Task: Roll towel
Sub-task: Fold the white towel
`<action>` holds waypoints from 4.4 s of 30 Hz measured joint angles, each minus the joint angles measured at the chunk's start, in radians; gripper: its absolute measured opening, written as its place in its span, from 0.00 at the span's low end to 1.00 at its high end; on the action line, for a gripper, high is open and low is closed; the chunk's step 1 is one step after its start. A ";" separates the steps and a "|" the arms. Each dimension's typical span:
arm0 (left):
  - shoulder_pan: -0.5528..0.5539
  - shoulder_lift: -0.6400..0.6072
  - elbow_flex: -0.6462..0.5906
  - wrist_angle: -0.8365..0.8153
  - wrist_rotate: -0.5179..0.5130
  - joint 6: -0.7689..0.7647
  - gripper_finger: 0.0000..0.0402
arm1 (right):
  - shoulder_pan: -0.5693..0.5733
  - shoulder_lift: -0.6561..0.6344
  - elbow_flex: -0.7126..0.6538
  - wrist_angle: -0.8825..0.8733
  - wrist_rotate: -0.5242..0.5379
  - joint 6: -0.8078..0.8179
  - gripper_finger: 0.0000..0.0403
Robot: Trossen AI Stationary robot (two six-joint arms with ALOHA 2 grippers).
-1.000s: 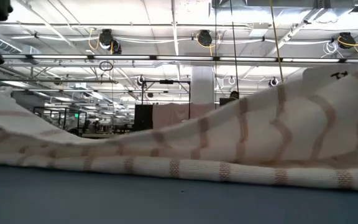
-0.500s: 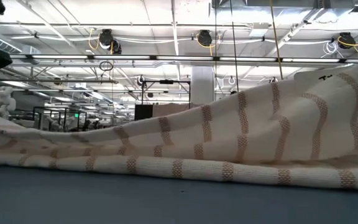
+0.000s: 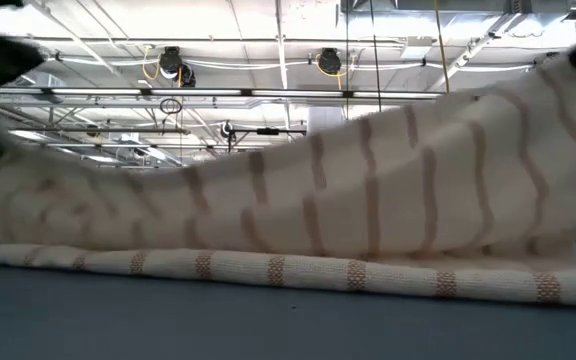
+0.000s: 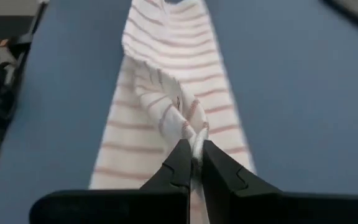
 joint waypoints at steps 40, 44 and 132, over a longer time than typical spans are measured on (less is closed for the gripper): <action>0.804 -0.280 0.006 -0.028 0.096 0.723 0.03 | -0.194 -0.341 -0.142 -0.177 -0.099 -0.108 0.02; 0.802 -0.280 -0.041 -0.001 0.156 0.693 0.03 | -0.188 -0.257 -0.143 -0.177 -0.147 -0.061 0.02; 0.928 -0.302 -0.146 0.141 0.311 0.699 0.03 | -0.287 -0.336 -0.358 0.067 -0.240 -0.116 0.02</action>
